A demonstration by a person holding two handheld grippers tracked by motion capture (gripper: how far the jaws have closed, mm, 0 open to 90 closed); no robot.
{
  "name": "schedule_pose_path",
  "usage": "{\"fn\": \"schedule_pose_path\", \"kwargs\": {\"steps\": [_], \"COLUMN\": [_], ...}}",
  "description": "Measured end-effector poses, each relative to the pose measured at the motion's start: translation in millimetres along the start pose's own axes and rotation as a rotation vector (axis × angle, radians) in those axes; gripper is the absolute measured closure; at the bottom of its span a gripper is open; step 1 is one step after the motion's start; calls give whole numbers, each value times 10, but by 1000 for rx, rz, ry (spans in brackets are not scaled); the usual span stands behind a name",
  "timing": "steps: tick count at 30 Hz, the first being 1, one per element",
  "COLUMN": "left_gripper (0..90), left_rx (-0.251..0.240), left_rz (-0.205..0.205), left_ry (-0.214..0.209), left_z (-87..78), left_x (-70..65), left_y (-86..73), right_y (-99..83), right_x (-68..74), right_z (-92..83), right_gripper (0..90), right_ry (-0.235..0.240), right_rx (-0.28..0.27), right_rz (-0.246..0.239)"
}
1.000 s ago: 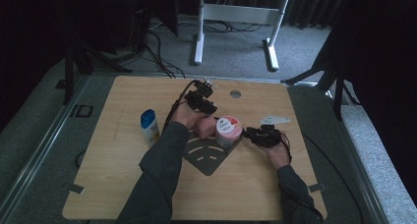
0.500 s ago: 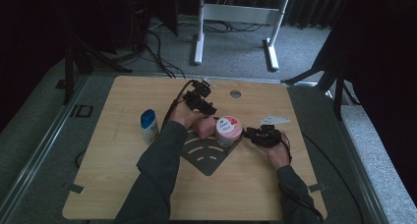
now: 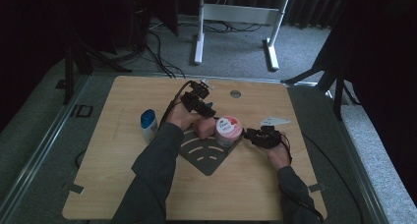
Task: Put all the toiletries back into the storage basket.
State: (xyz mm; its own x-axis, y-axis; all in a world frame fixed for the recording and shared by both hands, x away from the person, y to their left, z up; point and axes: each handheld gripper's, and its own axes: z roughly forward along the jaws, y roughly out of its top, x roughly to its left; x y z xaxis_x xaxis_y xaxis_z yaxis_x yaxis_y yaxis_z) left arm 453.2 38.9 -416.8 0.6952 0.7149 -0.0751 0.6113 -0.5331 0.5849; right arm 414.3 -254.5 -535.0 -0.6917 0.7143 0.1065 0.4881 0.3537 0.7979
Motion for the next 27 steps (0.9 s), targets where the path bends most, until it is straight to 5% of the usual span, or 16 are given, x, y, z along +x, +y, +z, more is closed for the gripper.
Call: {"fn": "schedule_pose_path", "kwargs": {"steps": [13, 27], "left_gripper": [373, 433], "left_rx": [21, 67], "left_rz": [-5, 56], "left_ry": [15, 41], "left_z": [-89, -223], "left_x": [36, 0], "left_y": [-143, -257], "right_y": [-1, -13], "right_x": [4, 1], "right_z": [0, 1], "right_gripper": [688, 687], "right_ry": [0, -2], "right_rx": [0, 0], "right_rz": [-1, -2]}}
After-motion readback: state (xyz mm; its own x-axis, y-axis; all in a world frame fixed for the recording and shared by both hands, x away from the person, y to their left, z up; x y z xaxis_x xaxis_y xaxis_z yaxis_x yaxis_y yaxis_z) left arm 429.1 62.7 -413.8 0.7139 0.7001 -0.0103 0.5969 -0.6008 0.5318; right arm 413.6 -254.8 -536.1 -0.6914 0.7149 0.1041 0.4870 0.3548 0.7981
